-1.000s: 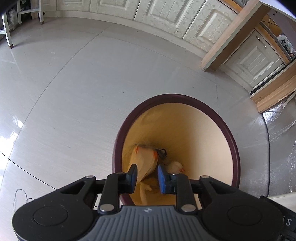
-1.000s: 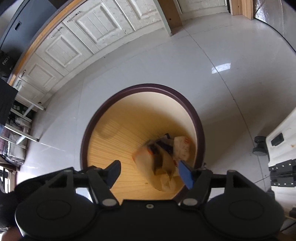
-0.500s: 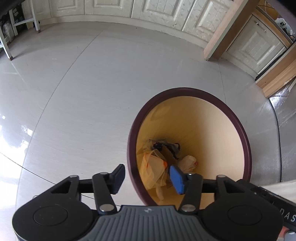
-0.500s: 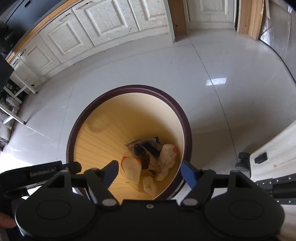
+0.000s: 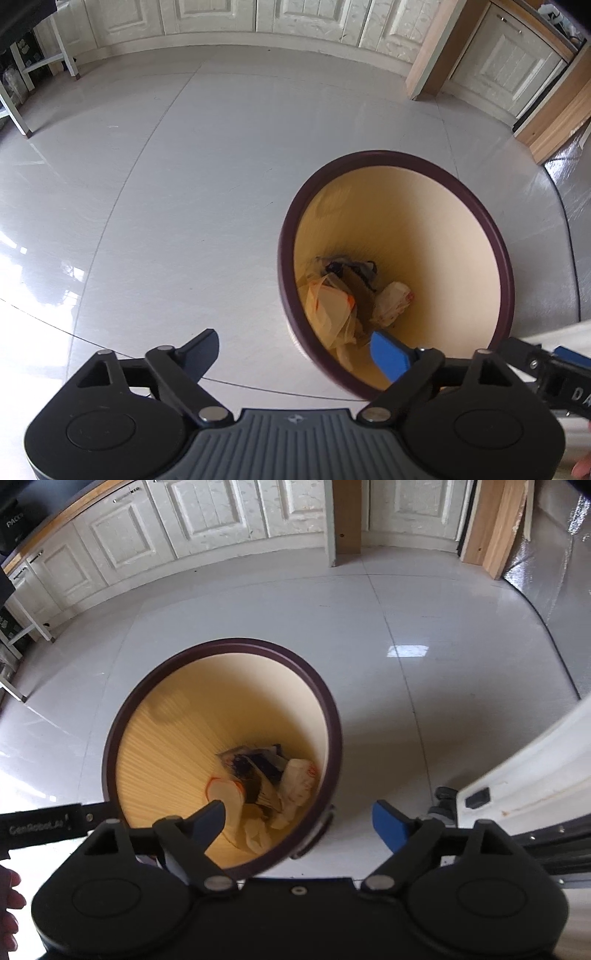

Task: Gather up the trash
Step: 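Raise both open tools from the wastebasket back toward the table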

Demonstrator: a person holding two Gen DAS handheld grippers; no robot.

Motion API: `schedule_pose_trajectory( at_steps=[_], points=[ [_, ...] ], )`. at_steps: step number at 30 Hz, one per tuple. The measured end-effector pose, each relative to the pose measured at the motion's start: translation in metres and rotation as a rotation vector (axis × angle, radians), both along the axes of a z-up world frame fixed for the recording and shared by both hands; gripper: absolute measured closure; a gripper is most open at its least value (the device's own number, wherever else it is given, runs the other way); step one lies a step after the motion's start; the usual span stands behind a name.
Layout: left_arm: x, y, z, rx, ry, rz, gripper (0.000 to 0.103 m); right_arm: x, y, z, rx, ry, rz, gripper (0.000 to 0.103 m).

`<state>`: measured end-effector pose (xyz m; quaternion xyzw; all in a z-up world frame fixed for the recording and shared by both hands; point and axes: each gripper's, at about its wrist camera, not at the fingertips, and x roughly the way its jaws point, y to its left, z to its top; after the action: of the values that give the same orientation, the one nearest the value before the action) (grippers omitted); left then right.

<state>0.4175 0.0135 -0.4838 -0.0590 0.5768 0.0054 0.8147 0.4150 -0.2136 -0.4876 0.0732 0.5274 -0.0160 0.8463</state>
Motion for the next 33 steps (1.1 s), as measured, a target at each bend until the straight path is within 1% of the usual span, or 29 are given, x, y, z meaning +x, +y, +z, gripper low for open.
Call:
schedule_pose_trajectory(
  at_steps=[1,3,6,9,15,20,25,33],
  points=[
    [-0.001,0.000,0.001,0.005,0.000,-0.002,0.010,-0.001,-0.001,0.001,-0.001,0.000,-0.003,0.010],
    [-0.004,0.002,0.004,0.010,-0.002,0.000,0.006,-0.005,-0.002,0.004,-0.005,-0.003,-0.005,0.010],
    [-0.009,0.004,0.011,0.019,-0.013,0.006,0.001,-0.010,0.001,0.011,-0.022,-0.021,0.013,0.005],
    [-0.015,0.003,0.020,0.022,-0.021,-0.006,0.000,-0.015,0.004,0.020,-0.041,-0.038,0.019,0.000],
    [-0.032,0.006,0.042,0.045,-0.026,-0.026,0.000,-0.026,0.004,0.043,-0.069,-0.070,-0.010,0.000],
    [-0.050,0.013,0.066,0.047,-0.045,-0.033,0.000,-0.040,0.008,0.059,-0.077,-0.082,-0.011,0.000],
    [-0.068,0.022,0.094,0.040,-0.077,-0.028,0.000,-0.057,0.016,0.085,-0.090,-0.115,0.002,0.000],
    [-0.098,0.036,0.153,0.037,-0.181,-0.017,0.000,-0.085,0.025,0.134,-0.093,-0.182,0.027,0.000]
  ],
)
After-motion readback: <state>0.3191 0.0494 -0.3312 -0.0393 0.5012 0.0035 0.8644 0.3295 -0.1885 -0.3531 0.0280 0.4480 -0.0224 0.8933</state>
